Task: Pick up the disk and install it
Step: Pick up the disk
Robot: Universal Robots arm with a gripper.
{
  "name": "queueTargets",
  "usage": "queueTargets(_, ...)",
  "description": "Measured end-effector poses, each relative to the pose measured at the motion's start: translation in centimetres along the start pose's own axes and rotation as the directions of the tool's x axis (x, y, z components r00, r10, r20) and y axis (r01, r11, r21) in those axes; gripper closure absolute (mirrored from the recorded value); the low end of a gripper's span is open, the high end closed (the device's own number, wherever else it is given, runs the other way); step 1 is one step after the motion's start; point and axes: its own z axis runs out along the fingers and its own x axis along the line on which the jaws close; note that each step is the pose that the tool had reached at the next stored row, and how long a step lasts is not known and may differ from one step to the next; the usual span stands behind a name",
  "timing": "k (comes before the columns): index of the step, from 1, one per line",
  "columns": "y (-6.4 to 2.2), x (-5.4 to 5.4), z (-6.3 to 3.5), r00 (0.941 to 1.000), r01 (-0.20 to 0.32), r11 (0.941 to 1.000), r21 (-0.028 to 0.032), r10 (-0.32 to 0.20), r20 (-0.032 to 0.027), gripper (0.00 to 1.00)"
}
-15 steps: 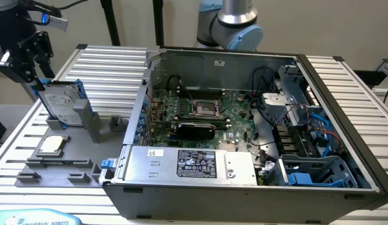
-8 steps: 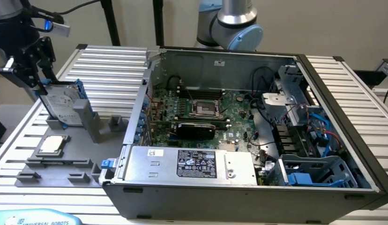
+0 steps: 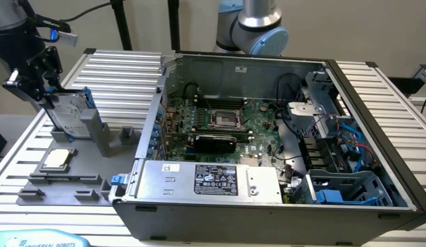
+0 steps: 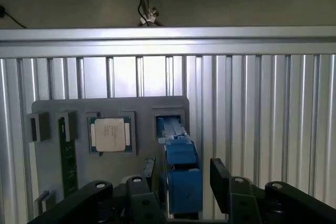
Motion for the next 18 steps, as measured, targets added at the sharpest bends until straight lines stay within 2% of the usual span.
queueTargets(11, 0.20, 0.01, 0.51, 0.9999, 0.015, 0.9999, 0.0009, -0.015, 0.0000, 0.46)
queueTargets(18, -0.05, -0.03, 0.60, 0.9997, 0.026, 0.9997, 0.0010, -0.026, 0.0003, 0.46)
